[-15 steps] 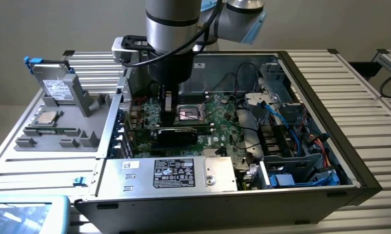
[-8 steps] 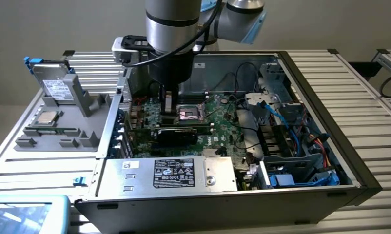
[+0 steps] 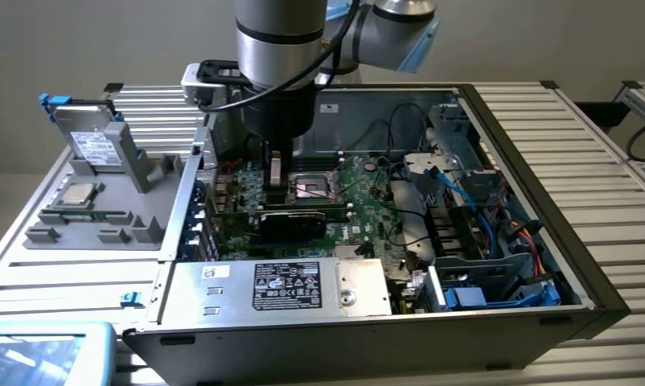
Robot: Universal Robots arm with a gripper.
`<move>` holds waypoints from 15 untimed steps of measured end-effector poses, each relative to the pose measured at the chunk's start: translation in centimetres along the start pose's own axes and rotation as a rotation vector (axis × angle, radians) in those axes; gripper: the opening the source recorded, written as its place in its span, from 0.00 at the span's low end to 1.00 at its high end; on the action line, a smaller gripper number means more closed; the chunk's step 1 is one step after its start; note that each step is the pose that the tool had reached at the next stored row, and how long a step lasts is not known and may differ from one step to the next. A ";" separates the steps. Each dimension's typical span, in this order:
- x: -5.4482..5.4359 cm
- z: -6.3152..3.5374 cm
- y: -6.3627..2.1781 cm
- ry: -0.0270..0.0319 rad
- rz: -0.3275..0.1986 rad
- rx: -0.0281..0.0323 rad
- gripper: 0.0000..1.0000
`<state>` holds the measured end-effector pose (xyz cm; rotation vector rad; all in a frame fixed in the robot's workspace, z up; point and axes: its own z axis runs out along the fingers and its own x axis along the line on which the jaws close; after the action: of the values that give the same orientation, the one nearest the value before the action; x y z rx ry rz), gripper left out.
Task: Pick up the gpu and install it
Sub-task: 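Press down on the gpu until it lock into place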
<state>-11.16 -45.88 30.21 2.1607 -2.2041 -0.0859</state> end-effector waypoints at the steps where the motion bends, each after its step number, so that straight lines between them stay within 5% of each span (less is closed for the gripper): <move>1: 0.0 0.07 0.19 0.0000 0.000 0.0080 0.12; 4: -0.1 0.30 0.66 0.0004 0.000 0.0296 0.12; 5: -0.1 0.42 0.65 0.0006 0.000 0.0324 0.12; 15: -0.2 1.05 0.85 0.0011 0.000 0.0329 0.12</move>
<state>-12.09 -45.69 29.23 2.1764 -2.2210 -0.0488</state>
